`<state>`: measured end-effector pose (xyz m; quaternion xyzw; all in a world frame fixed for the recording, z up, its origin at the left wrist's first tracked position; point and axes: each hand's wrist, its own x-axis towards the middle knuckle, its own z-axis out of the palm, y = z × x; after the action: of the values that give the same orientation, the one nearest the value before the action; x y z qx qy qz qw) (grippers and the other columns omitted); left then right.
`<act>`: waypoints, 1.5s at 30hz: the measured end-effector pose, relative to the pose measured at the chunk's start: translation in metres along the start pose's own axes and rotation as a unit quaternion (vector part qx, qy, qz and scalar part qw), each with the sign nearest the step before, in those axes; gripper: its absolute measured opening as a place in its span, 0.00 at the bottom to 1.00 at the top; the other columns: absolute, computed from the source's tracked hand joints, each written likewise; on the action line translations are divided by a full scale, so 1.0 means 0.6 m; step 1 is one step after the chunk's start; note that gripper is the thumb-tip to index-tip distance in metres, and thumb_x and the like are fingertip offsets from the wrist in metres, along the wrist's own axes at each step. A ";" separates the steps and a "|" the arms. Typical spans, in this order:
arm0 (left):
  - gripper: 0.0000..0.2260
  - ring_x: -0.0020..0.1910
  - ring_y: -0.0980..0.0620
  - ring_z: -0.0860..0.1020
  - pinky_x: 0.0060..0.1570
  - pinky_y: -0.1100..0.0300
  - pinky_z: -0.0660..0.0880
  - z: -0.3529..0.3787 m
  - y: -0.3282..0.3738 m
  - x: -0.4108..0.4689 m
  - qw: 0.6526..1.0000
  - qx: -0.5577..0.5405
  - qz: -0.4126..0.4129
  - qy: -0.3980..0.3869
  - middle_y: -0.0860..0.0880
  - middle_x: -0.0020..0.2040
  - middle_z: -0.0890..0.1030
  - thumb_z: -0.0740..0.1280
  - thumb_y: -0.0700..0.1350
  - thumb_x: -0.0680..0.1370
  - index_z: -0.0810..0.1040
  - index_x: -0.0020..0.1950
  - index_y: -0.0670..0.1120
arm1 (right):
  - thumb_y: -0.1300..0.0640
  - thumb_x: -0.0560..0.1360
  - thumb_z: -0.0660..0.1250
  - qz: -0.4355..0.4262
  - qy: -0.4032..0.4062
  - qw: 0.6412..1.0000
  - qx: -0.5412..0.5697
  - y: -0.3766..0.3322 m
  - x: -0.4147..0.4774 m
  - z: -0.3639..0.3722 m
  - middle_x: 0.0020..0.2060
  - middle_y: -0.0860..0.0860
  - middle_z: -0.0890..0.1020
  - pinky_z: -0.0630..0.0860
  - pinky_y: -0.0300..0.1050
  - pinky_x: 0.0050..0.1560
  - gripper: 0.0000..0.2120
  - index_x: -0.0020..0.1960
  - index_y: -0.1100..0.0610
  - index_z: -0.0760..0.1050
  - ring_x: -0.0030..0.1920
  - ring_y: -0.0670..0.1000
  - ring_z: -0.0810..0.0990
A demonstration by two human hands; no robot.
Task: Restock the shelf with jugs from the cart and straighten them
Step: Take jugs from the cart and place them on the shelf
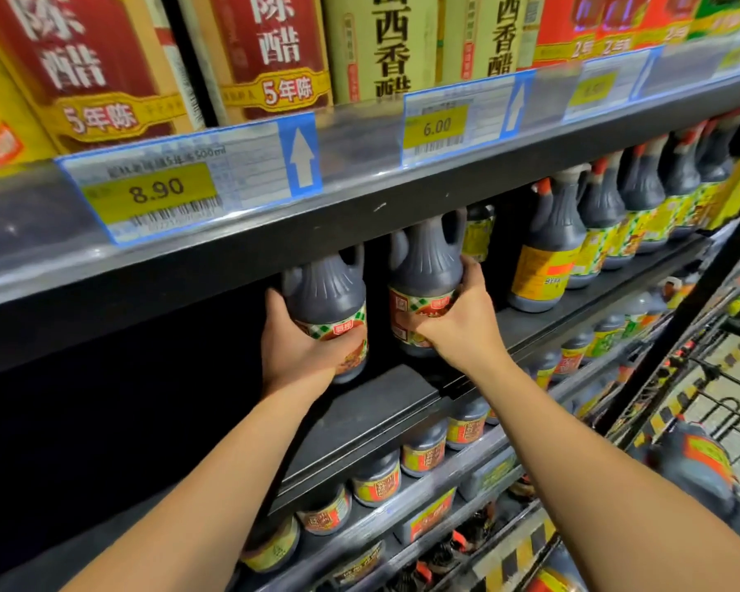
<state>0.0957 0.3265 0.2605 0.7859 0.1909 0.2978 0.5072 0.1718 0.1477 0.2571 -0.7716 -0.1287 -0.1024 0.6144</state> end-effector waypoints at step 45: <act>0.49 0.68 0.51 0.72 0.69 0.49 0.70 0.032 -0.032 0.053 0.998 -0.042 0.026 -0.036 0.49 0.72 0.70 0.83 0.43 0.60 0.59 0.74 0.53 | 0.63 0.67 0.79 0.061 -0.048 0.997 -0.020 0.001 0.073 0.037 0.74 0.56 0.65 0.65 0.48 0.71 0.54 0.79 0.62 0.44 0.72 0.52 0.66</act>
<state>0.1324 0.3407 0.2458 0.7791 0.1390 0.2900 0.5381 0.2137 0.1727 0.2657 -0.7941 -0.1089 -0.0300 0.5972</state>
